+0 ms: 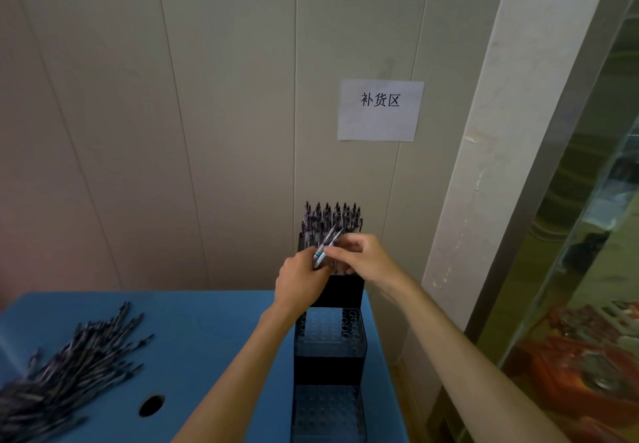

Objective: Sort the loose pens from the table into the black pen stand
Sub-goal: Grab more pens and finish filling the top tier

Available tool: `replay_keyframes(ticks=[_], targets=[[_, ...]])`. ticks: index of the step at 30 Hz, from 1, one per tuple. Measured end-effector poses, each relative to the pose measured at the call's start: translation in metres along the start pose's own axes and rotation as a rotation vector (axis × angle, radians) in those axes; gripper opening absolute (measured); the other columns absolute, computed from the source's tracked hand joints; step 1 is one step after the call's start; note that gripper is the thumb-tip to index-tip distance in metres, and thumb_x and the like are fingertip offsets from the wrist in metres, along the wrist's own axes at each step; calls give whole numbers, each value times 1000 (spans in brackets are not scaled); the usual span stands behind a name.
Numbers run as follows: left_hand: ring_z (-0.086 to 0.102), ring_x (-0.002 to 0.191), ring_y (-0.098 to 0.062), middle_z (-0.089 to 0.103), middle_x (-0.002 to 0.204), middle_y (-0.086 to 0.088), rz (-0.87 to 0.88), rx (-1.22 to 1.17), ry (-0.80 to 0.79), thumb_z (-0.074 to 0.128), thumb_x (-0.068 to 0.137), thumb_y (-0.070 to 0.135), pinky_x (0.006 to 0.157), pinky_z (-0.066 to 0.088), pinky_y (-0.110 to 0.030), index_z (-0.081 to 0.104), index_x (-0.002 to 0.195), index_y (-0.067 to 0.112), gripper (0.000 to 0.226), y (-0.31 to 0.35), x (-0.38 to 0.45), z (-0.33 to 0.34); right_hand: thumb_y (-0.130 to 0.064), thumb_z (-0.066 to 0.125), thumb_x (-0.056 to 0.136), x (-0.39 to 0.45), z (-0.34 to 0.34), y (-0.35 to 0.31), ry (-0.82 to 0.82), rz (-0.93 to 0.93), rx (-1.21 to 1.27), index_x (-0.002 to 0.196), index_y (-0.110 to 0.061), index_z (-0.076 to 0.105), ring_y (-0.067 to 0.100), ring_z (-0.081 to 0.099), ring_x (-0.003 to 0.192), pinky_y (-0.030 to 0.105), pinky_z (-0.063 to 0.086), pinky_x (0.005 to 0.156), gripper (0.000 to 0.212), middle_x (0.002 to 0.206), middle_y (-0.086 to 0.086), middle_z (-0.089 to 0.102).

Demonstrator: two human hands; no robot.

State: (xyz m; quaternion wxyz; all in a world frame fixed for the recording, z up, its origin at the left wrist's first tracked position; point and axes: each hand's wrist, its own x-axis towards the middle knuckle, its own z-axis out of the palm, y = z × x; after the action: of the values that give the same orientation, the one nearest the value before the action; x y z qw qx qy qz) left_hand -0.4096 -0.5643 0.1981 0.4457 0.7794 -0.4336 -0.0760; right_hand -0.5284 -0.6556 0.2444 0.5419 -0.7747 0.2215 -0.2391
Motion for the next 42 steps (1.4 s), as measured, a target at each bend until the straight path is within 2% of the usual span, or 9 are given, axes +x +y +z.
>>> replay_keyframes(ticks=[4,7,10,13,21,30,33,39,42], targets=[[47,53,-17,56,64,-1,-40,23,0,58,85,22,50,37,-29,57,83,15,7,-6,1,-2,-17,62,97,6,-9,-2,178,47,189,105,-4,64,22,75,78,31,60,72,15,92,9,75],[38,53,-18,47,61,-1,-49,1,6,56,86,20,53,31,-32,49,77,9,16,-12,1,-6,-13,62,96,12,-24,-5,317,16,227,105,-2,61,26,75,78,31,63,68,14,93,15,74],[32,55,-18,40,60,-1,-47,-26,24,56,85,17,55,28,-33,38,70,16,23,-14,1,-10,-15,66,94,16,-38,-5,457,-104,71,98,-7,62,22,74,71,33,63,65,10,89,12,73],[33,54,-16,41,59,0,-42,-24,33,56,86,16,54,28,-32,38,69,17,25,-16,-1,-14,-21,68,92,22,-47,-2,566,-220,-199,87,-13,61,9,72,63,32,61,59,11,77,2,71],[34,53,-16,41,58,2,-42,-32,52,57,87,17,54,29,-31,38,68,19,27,-15,0,-19,-22,70,91,27,-44,5,535,-303,-416,82,-22,57,11,71,66,34,61,61,15,72,-5,68],[35,54,-16,43,59,0,-36,-34,30,56,87,16,54,32,-33,39,69,18,25,-14,-4,-21,-21,69,91,26,-37,16,397,-224,-537,88,-11,62,13,71,69,32,61,66,12,76,3,71],[32,54,-17,40,59,0,-42,-36,28,56,87,14,55,29,-33,37,69,18,27,-15,-6,-21,-19,69,91,22,-32,22,327,-159,-596,89,-11,64,12,70,69,28,60,69,11,78,4,72],[31,54,-16,39,59,1,-52,-30,28,57,88,14,55,28,-31,36,69,18,29,-17,-10,-23,-20,74,88,23,-29,25,356,-109,-642,89,-7,69,8,64,68,12,45,63,14,80,2,70],[32,54,-16,40,59,0,-59,-33,25,57,87,14,55,29,-31,37,69,18,28,-19,-11,-24,-20,77,86,21,-27,30,401,-31,-680,85,-10,71,12,67,69,23,55,72,12,78,0,71]])
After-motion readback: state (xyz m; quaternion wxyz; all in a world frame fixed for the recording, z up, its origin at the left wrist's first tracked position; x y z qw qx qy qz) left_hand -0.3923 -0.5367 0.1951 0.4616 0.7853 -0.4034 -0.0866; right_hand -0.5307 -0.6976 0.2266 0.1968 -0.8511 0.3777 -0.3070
